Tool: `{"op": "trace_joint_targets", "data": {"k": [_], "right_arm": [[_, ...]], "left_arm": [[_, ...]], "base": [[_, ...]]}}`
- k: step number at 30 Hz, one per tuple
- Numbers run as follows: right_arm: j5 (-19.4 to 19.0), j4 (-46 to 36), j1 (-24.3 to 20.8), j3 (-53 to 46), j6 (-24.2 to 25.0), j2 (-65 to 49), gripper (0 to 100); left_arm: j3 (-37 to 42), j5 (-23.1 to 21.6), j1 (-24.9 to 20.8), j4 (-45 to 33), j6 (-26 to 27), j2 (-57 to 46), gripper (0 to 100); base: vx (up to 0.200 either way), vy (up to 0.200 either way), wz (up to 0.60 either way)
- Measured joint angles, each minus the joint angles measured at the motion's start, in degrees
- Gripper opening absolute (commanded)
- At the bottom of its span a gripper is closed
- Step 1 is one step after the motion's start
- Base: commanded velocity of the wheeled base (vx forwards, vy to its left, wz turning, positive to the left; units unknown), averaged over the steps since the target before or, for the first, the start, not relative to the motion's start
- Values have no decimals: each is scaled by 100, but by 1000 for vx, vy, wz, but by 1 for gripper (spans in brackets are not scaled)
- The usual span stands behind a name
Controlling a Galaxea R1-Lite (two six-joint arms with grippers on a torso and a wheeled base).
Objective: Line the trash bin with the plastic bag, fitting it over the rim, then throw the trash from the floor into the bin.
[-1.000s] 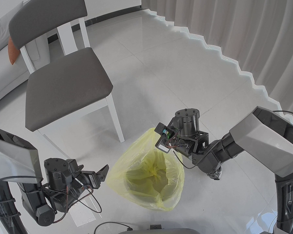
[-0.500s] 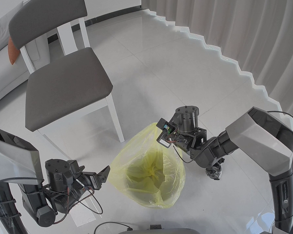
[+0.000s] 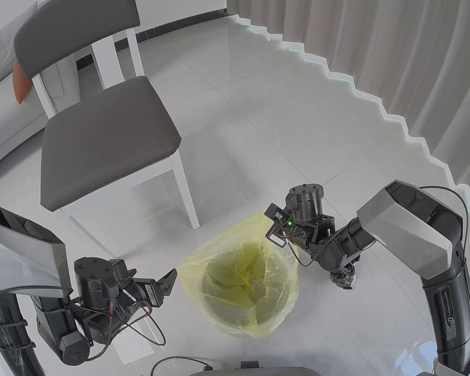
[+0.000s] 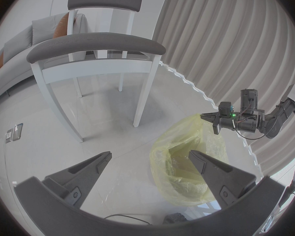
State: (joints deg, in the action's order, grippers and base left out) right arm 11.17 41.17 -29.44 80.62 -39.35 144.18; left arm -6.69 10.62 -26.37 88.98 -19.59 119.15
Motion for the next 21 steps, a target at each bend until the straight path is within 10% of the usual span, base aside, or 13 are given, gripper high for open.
{"op": "trace_joint_targets", "data": {"k": [21], "right_arm": [[174,68,-2,-350,172,119,0]], "left_arm": [[-210,95,-343,0,11,111,100]], "base": [[0,0,0]]}}
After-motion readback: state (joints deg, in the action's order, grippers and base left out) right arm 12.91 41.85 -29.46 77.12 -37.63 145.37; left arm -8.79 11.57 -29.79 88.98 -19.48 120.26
